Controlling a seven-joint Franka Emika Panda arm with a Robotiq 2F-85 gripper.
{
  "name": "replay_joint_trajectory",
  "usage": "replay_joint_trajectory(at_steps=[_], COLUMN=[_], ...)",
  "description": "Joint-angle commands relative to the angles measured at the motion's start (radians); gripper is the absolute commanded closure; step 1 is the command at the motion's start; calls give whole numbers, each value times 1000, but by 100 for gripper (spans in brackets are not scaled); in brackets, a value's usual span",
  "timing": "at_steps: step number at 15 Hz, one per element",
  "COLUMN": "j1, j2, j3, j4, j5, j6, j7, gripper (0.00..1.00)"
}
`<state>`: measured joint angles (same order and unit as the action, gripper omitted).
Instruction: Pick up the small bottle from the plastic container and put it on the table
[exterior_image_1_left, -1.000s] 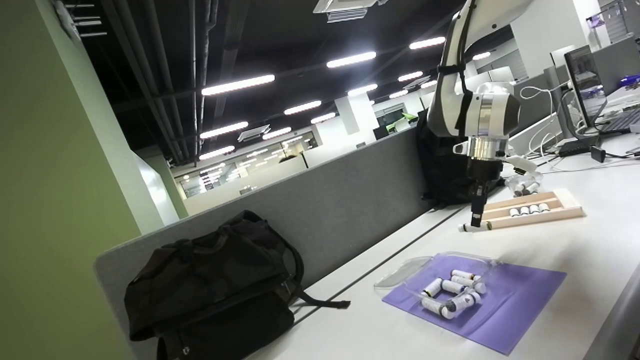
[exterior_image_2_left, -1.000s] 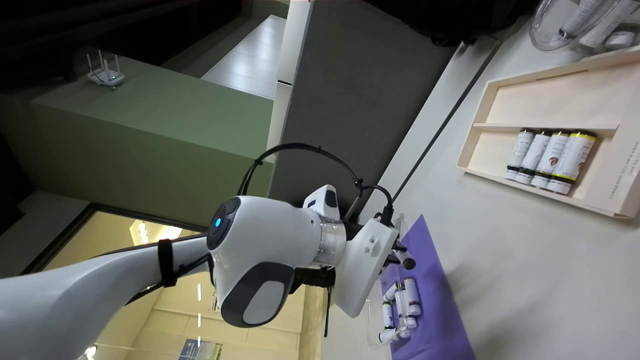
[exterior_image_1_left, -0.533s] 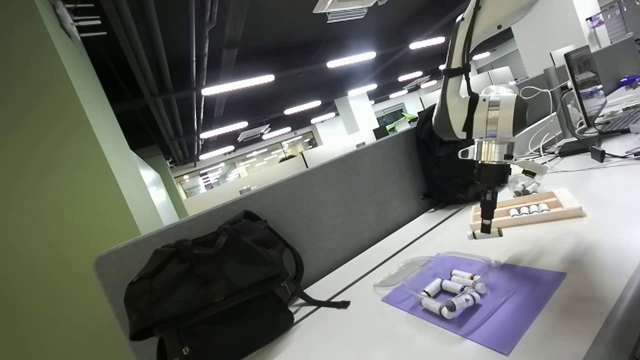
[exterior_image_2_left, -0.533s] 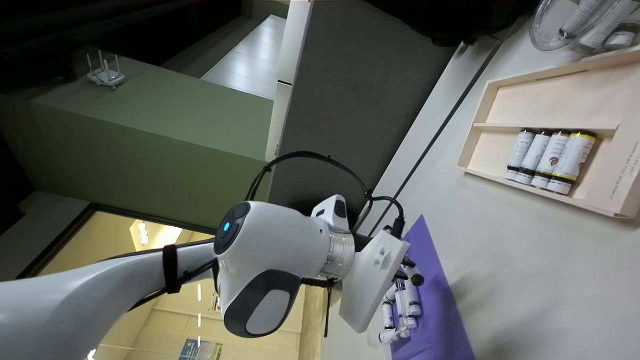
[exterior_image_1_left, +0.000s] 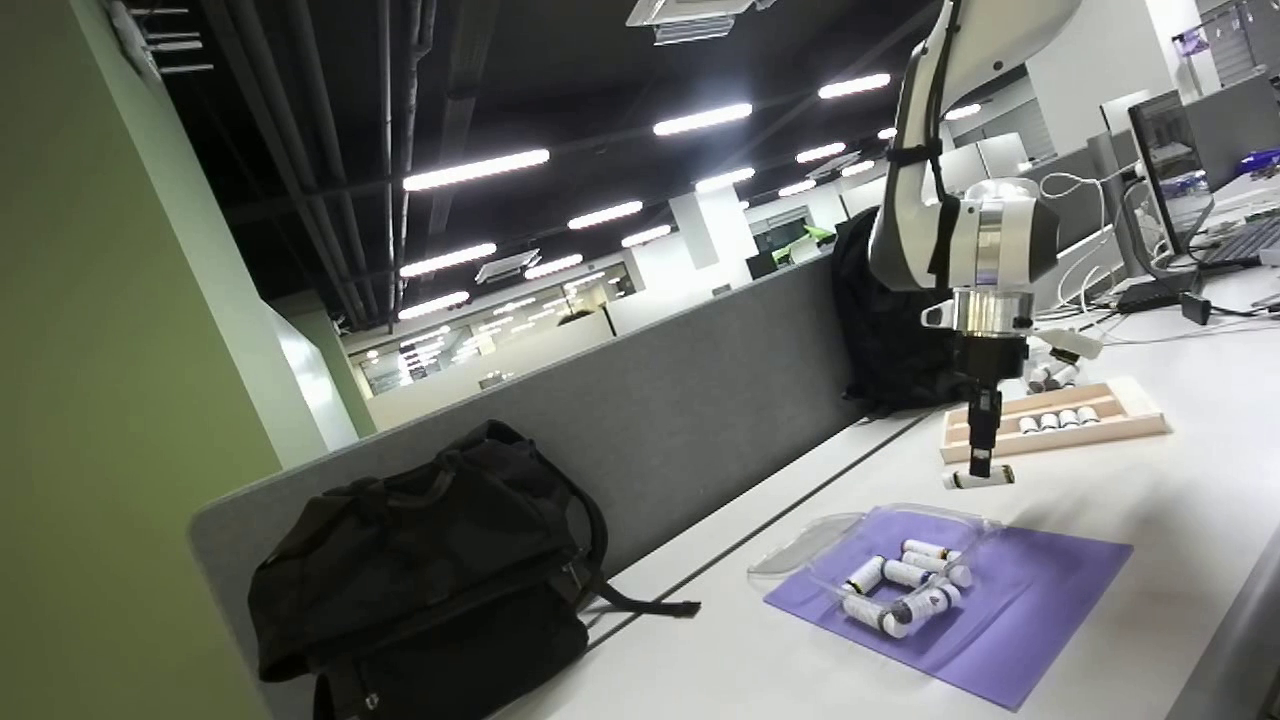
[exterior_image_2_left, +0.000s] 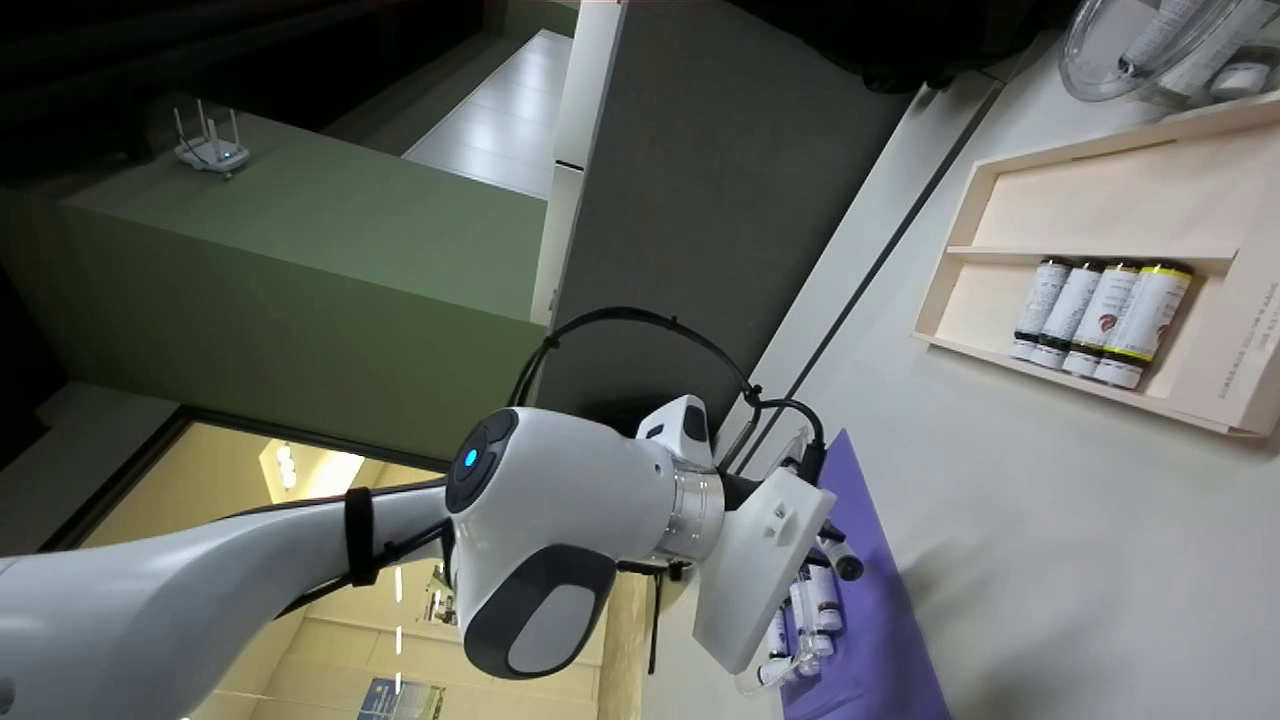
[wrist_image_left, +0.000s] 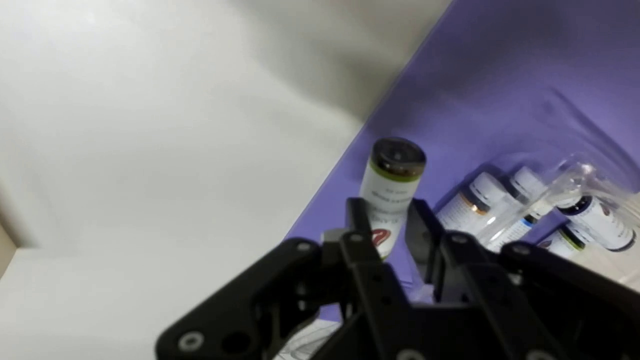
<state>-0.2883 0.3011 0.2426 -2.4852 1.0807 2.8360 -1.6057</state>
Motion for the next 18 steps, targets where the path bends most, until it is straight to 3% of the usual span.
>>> replay_joint_trajectory(at_steps=[1, 7, 8, 10, 15, 16, 18], j1=[0, 2, 4, 0, -5, -2, -3], j2=[80, 159, 162, 144, 15, 100, 58], j3=[4, 4, 2, 0, -38, -16, -32], j4=[39, 72, 73, 65, 8, 53, 39], j5=[18, 10, 5, -4, -70, -27, -45], j6=[50, 84, 85, 62, -64, -7, -45], j7=[-27, -28, -21, -11, 43, -11, -1], gripper=[94, 94, 50, 42, 8, 25, 13])
